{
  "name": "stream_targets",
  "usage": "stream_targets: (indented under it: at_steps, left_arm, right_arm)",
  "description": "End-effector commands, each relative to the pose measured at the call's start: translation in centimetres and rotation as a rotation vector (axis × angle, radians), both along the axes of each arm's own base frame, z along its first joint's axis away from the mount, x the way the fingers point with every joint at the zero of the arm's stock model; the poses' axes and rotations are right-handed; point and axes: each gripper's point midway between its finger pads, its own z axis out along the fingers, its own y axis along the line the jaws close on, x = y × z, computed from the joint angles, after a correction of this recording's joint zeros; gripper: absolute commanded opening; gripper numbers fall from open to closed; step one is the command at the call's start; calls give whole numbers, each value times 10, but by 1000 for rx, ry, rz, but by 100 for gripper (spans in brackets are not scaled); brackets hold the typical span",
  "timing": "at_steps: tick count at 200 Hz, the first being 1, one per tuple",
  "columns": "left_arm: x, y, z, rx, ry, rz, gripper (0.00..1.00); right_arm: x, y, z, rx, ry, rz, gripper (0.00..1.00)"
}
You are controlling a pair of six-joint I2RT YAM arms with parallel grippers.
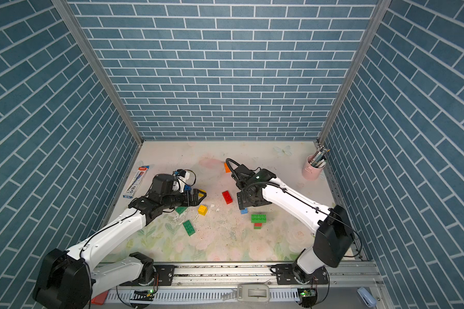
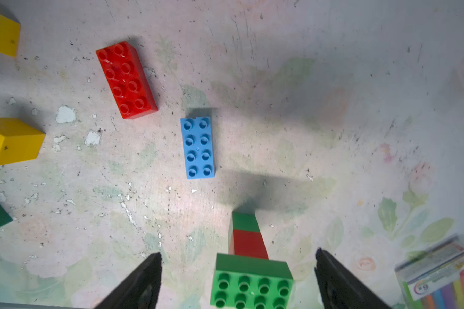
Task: Assemble an ice cream with lego
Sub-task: Assemble the lego brick with the lego brick, then pick up the lego brick from the center of the board.
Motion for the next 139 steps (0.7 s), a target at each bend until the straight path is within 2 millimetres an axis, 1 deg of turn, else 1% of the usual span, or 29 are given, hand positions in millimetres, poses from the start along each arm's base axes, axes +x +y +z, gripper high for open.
stream_targets:
  at_steps: [1, 23, 35, 53, 70, 91, 113, 139]
  left_arm:
    - [-5, 4, 1, 17, -9, 3, 100]
    - [-6, 5, 0, 22, -5, 5, 100]
    - [-7, 6, 1, 23, -7, 4, 100]
    - [-8, 7, 1, 28, -8, 4, 100]
    - [-9, 8, 0, 30, -6, 6, 100]
    - [-9, 6, 0, 29, -3, 3, 100]
    - [-7, 6, -1, 27, -4, 4, 100]
    - [-8, 6, -2, 30, 1, 3, 100]
  right_arm:
    - [21, 12, -15, -89, -10, 143, 90]
    - [36, 32, -36, -96, 18, 216, 90]
    - [39, 38, -49, -100, 42, 251, 90]
    - [37, 41, -68, -99, 67, 285, 90]
    - [35, 37, -84, -111, 82, 296, 90]
    - [32, 30, -96, -121, 91, 303, 90]
    - [33, 20, -105, -150, 93, 293, 90]
    - [42, 8, -112, -195, 74, 271, 90]
